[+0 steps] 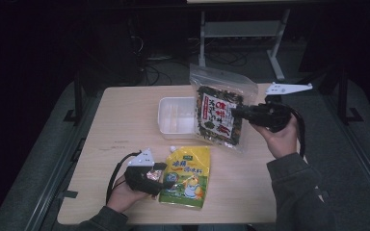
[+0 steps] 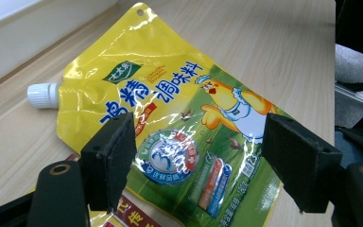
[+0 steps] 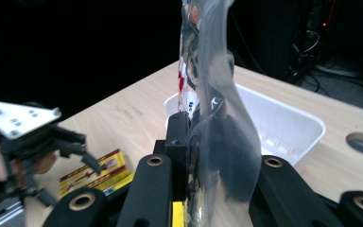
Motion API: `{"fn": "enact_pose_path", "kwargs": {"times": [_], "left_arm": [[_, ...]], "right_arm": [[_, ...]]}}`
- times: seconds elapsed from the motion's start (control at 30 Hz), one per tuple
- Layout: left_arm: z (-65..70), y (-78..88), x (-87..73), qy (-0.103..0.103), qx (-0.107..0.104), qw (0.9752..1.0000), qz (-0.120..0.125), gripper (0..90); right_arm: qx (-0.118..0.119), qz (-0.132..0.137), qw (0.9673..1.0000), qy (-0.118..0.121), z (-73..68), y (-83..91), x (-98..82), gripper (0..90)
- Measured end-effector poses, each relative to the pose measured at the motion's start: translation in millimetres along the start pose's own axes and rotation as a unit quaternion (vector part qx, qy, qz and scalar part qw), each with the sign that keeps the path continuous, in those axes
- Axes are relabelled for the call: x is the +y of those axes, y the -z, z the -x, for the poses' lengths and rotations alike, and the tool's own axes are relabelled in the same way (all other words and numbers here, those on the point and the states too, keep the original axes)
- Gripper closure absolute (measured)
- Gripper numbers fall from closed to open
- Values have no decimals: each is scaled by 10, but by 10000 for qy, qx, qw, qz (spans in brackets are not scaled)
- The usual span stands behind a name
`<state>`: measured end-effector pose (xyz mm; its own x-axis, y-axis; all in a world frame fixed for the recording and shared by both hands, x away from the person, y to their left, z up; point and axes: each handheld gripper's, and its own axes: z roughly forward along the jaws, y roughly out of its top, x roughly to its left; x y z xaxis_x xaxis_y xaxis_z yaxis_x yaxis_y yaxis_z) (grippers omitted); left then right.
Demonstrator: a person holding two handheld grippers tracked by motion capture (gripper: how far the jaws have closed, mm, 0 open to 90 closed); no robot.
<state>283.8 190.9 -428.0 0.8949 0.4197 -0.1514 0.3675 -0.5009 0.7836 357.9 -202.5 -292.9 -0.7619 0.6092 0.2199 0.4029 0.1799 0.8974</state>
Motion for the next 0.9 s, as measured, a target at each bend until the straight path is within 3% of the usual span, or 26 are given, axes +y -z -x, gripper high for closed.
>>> {"fn": "enact_pose_path", "kwargs": {"times": [0.27,0.53,0.9], "left_arm": [[-33,22,-29,53,28,10000,25,261],[-59,45,-47,78,60,9999,36,259],[-79,34,-61,97,40,9999,17,255]], "right_arm": [[-221,-17,9995,211,105,-366,268,750],[-290,72,9993,217,223,-596,391,750],[-378,160,9990,178,387,-910,364,750]]}}
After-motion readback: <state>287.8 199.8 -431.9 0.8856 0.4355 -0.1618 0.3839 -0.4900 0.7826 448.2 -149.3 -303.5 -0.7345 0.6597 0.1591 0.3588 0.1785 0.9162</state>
